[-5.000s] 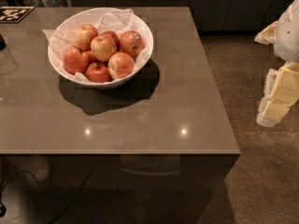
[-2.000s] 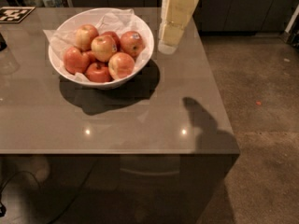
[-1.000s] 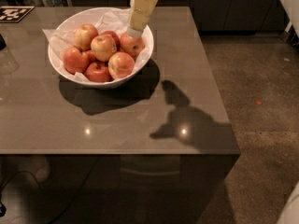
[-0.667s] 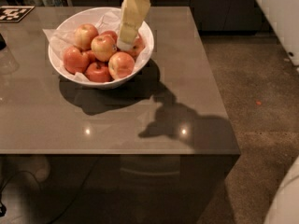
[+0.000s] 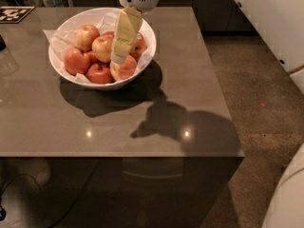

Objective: Pick apple from white bowl

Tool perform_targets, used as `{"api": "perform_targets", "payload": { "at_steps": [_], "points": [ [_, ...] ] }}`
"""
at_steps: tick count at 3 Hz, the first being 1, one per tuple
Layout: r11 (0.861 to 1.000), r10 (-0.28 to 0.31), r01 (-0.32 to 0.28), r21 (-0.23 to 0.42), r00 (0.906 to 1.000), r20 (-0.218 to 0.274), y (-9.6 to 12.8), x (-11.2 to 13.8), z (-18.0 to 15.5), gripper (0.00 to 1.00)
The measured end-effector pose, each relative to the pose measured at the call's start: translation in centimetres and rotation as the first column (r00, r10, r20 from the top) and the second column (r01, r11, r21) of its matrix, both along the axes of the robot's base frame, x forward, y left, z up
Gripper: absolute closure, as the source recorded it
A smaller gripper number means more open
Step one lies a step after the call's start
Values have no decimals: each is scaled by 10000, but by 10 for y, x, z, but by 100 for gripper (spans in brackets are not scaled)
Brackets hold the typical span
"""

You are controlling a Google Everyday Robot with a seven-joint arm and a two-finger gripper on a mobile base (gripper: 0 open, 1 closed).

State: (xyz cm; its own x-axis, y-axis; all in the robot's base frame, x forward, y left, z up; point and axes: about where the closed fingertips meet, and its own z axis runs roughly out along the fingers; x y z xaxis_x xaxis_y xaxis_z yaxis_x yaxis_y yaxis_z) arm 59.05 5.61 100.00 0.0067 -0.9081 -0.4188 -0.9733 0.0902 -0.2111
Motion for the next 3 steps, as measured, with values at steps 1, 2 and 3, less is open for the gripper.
{"api": "perform_targets", "payload": {
  "at_steps": [1, 2, 3],
  "points": [
    [9997, 191, -190, 131, 9998, -56, 21, 7, -3, 0],
    [9975, 691, -687, 146, 9971, -323, 62, 30, -9, 0],
    [9974, 676, -670, 265, 9974, -245, 66, 35, -8, 0]
  ]
}}
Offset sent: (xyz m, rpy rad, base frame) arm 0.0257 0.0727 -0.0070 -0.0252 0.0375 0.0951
